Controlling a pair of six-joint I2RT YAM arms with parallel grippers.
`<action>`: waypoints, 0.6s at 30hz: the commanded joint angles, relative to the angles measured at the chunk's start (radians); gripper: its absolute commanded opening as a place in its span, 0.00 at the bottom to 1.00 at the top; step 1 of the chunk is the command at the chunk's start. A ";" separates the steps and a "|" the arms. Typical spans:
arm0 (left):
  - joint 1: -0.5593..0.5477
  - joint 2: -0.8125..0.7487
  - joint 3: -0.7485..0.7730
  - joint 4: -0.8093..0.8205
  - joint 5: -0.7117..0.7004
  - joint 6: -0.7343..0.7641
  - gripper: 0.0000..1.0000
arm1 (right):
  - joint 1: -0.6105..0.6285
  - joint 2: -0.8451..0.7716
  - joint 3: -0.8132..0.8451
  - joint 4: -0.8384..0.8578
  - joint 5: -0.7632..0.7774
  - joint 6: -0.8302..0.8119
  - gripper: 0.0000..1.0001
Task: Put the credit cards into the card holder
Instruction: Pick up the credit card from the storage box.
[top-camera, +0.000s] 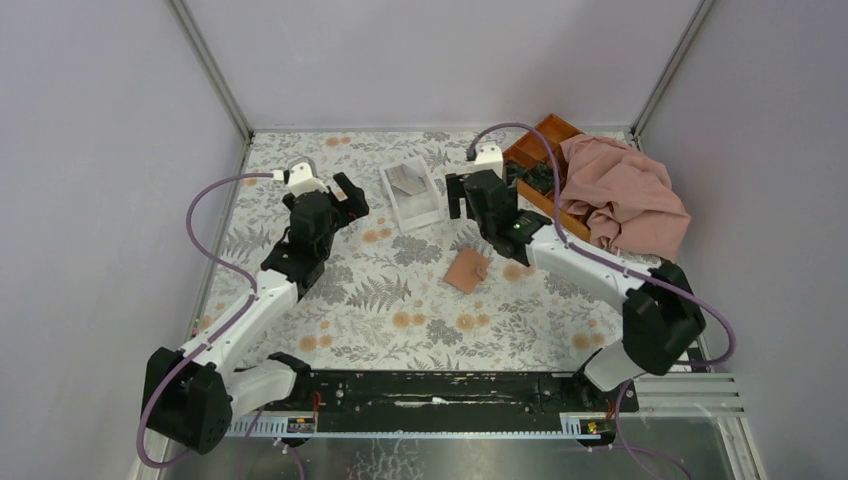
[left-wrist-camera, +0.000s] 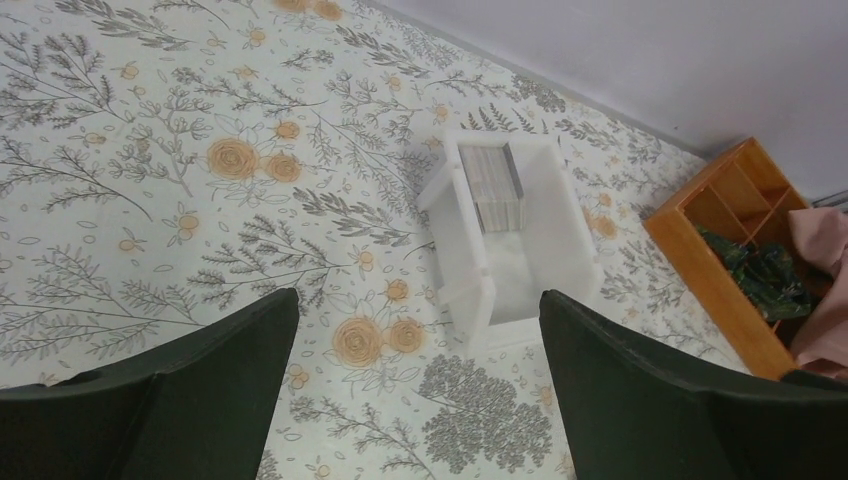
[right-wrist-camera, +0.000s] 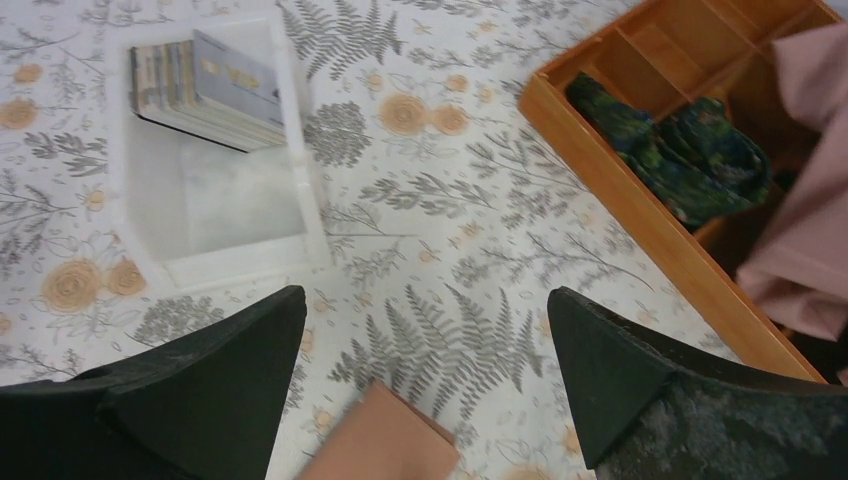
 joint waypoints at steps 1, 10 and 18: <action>0.001 0.038 0.052 0.001 -0.045 -0.079 0.98 | 0.006 0.110 0.155 0.040 -0.084 -0.048 0.99; 0.049 0.057 0.001 0.027 -0.063 -0.214 0.99 | 0.006 0.396 0.441 0.031 -0.213 -0.092 0.99; 0.064 0.089 -0.042 0.084 -0.091 -0.287 0.98 | -0.005 0.613 0.693 -0.021 -0.289 -0.118 0.99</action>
